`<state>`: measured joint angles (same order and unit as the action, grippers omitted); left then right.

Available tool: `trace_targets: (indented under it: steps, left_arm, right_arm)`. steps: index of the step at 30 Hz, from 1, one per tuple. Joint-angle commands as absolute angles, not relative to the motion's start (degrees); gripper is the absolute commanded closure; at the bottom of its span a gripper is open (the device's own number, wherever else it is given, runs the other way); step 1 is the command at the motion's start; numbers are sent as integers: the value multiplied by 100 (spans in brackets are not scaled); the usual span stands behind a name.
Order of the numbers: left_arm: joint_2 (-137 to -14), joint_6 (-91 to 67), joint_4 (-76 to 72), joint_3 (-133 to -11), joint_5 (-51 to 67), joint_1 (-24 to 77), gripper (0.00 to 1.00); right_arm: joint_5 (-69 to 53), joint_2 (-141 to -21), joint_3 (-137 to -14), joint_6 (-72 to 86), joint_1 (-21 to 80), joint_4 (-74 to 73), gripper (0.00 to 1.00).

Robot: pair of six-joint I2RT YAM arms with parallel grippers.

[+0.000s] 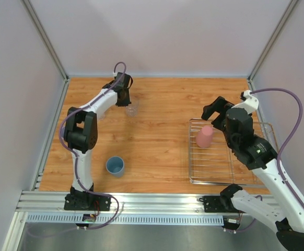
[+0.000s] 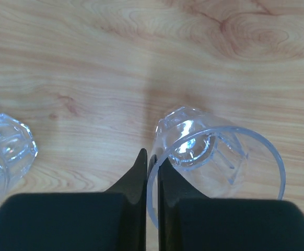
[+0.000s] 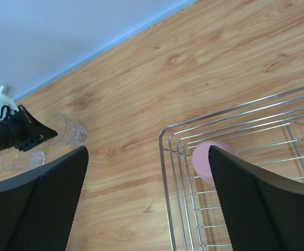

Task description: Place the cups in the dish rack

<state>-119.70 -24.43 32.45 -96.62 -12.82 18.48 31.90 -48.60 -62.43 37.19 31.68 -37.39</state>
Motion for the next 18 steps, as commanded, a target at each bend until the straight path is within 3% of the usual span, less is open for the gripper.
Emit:
trace_targets:
  steps: [1,11,18]
  left_arm:
    - [-11822,-2592,3068,-9861,-1117,1775,100]
    - [-9697,-3813,690,-8422,1175,1837,100]
    - [-9063,-4859,-833,-8025,1968,1968,100]
  right_arm:
    - [2997,-4939,-6399,4165,3164,-3656,0]
    - [2364,-5080,-6126,5263,3155,-2620,0]
    - [1812,-5413,-6328,6046,3041,-2208,0]
